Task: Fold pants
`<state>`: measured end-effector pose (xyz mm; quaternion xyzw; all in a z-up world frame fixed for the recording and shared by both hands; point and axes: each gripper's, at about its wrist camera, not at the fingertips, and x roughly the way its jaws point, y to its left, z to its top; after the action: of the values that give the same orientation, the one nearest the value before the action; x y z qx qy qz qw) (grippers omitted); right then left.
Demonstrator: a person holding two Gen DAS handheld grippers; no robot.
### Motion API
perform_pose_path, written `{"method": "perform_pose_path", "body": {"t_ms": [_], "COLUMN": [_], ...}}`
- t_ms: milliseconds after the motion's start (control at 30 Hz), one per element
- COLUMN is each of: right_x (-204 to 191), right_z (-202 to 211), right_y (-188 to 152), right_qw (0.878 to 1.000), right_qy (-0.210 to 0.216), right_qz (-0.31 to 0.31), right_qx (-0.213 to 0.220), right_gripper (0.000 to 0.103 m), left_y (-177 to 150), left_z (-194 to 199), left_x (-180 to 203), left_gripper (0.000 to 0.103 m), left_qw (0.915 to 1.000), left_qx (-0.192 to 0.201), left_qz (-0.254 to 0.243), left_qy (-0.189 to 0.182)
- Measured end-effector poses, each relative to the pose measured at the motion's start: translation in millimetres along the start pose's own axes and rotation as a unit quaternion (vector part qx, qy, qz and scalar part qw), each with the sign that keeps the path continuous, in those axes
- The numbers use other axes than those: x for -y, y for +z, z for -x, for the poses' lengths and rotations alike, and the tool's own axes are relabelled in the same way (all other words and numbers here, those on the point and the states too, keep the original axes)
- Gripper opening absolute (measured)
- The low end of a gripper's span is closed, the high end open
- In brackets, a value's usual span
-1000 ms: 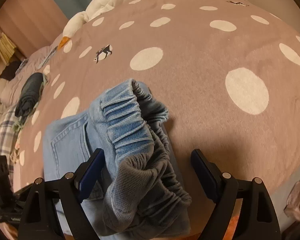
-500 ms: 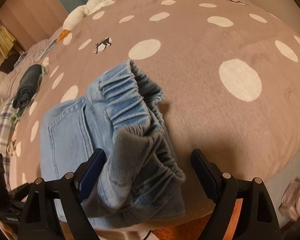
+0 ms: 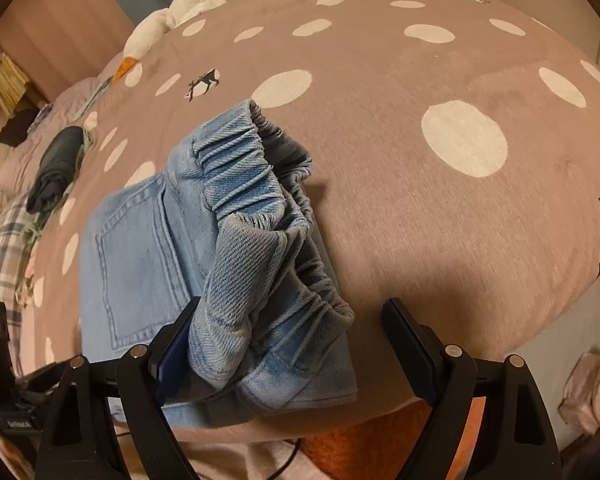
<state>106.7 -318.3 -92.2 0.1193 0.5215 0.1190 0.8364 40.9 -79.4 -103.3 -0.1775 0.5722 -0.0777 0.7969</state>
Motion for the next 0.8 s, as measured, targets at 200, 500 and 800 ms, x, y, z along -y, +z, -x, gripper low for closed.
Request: {"method": "perform_pose_path", "body": {"t_ms": [200, 500, 800], "right_x": [-1.2, -4.3, -6.7], "right_z": [0.0, -4.0, -6.7], "right_y": [-0.8, 2.8, 4.5], "right_qw": [1.000, 1.000, 0.999], "right_qy": [-0.002, -0.009, -0.023], "right_qz": [-0.001, 0.006, 0.008], "right_qx": [-0.002, -0.015, -0.025], "right_gripper": [0.086, 0.090, 0.091], "left_y": [0.3, 1.8, 1.0], "left_z": [-2.4, -1.8, 4.1], "left_x": [0.4, -0.8, -10.7], "left_gripper": [0.101, 0.102, 0.101], "left_qw": [1.0000, 0.9997, 0.9986], "left_qx": [-0.001, -0.002, -0.001], "left_qz": [0.007, 0.022, 0.037], "left_qy": [-0.006, -0.008, -0.038]}}
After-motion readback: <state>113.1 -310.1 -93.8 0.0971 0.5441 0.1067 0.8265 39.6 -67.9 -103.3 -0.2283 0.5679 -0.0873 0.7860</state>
